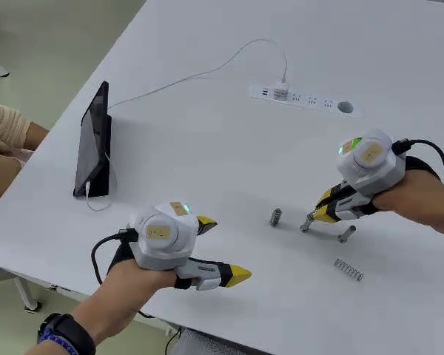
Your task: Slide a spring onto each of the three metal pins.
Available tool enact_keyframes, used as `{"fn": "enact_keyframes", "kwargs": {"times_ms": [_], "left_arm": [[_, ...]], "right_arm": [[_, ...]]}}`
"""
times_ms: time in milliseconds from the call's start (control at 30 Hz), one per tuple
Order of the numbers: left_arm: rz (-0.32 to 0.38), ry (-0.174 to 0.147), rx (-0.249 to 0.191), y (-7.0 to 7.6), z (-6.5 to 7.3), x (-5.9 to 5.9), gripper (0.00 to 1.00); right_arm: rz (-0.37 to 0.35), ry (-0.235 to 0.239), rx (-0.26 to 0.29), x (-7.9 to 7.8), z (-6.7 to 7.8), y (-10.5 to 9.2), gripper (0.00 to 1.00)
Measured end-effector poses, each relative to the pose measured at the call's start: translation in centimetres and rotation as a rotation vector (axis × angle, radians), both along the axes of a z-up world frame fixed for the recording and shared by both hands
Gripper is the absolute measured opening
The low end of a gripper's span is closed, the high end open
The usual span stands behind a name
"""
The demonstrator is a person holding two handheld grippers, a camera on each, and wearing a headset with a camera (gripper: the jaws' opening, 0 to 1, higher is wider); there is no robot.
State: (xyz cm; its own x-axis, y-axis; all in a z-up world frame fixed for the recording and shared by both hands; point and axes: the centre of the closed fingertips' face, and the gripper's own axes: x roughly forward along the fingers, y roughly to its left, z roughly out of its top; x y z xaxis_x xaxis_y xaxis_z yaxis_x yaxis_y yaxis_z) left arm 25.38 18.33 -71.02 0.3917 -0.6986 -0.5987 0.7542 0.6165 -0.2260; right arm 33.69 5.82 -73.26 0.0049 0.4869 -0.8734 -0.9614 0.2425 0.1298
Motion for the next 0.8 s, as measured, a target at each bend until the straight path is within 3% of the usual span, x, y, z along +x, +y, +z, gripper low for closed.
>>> {"fn": "enact_keyframes", "kwargs": {"times_ms": [267, 600, 800], "left_arm": [[-0.001, 0.004, -0.001, 0.0, -0.1, 0.0, 0.68], [0.006, 0.003, 0.006, 0.5, -0.2, -0.1, 0.68], [0.008, 0.002, 0.006, 0.6, -0.2, -0.2, 0.68]], "right_arm": [[0.001, -0.008, 0.004, 0.3, 0.0, 0.7, 0.13], [0.072, -0.044, -0.064, -0.3, -1.8, 0.7, 0.13], [0.076, -0.045, -0.068, -0.3, -2.4, 0.9, 0.13]]}}
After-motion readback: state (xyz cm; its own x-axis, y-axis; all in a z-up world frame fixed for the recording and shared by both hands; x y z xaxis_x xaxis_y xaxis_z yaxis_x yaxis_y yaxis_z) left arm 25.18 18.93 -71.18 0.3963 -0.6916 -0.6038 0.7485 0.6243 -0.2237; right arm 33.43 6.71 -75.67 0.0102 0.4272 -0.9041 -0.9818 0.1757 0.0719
